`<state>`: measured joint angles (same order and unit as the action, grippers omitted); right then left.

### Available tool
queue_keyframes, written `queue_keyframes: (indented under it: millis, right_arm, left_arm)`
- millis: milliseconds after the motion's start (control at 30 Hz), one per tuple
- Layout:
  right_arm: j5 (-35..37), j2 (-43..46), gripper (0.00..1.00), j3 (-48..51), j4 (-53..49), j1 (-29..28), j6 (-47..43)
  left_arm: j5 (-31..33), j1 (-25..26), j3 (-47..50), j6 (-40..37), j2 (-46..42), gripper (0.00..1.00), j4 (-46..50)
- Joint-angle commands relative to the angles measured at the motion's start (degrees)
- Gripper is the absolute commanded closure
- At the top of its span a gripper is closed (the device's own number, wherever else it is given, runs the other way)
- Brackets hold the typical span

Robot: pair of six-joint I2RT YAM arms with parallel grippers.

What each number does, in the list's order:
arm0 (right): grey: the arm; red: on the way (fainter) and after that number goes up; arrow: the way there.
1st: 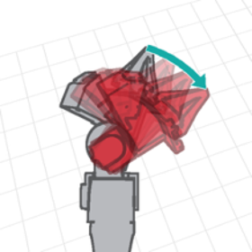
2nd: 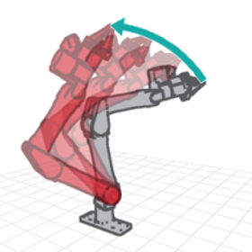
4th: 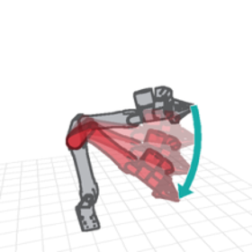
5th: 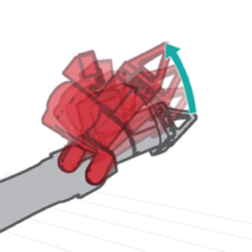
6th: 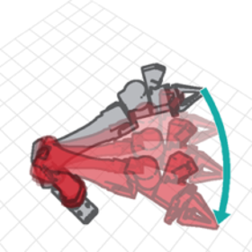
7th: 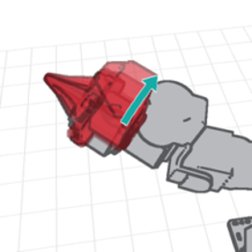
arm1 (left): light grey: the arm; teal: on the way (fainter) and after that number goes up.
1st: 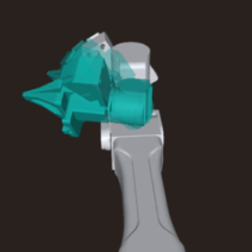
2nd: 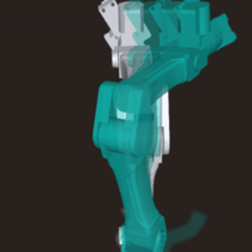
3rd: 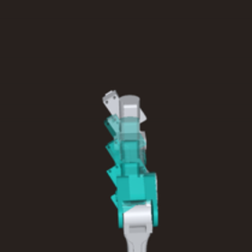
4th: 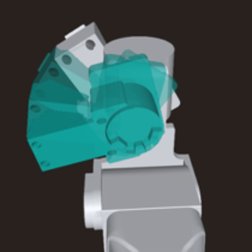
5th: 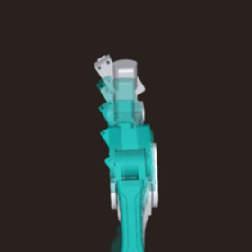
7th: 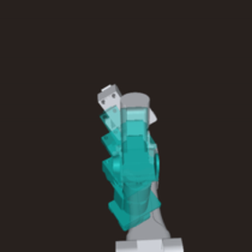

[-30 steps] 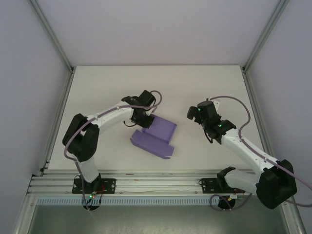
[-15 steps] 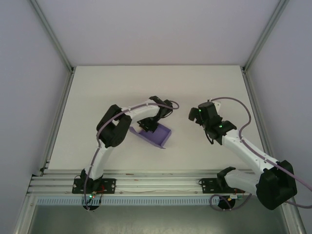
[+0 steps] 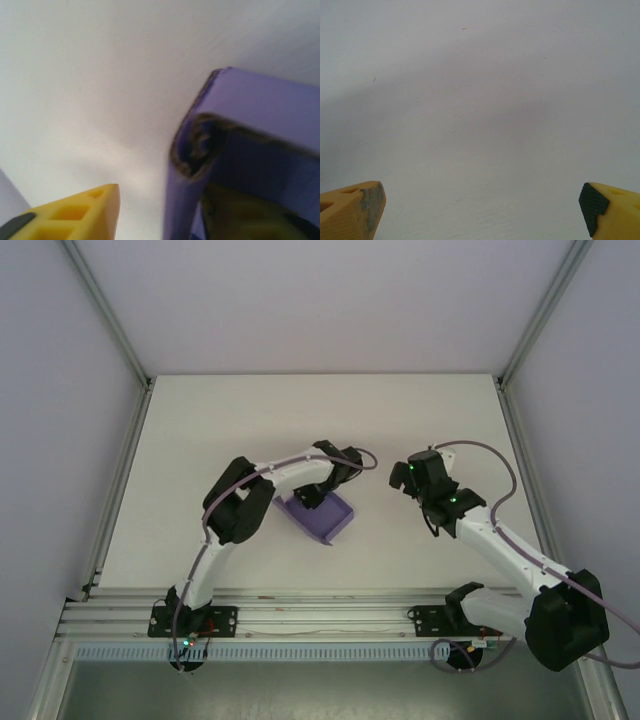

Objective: Assemble paper box

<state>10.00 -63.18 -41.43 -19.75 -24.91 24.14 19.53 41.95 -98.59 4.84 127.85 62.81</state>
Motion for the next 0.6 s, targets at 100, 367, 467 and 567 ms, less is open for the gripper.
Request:
queue_keyframes:
  millis: [100,367,467,567]
  right_arm:
    - [-3.42,3.56,0.0,0.55,-0.2,0.38,-3.16]
    - [-8.25,4.52,0.0,0.98,1.4,0.4,-10.41]
    - [-14.25,2.84,0.0,0.8,4.61,0.34,-17.59]
    - [-22.33,-0.89,0.01,-1.2,6.62,0.3,-27.59]
  left_arm:
    - [-12.43,0.12,0.37,-8.29,-8.61,0.23,-8.14]
    - [-15.74,0.08,-1.6,-11.86,-13.68,0.0,-8.51]
    - [-16.02,-0.35,-1.52,-10.67,-16.24,0.0,-10.42]
    - [-17.22,-3.01,-0.68,-5.8,-20.69,0.0,-12.82]
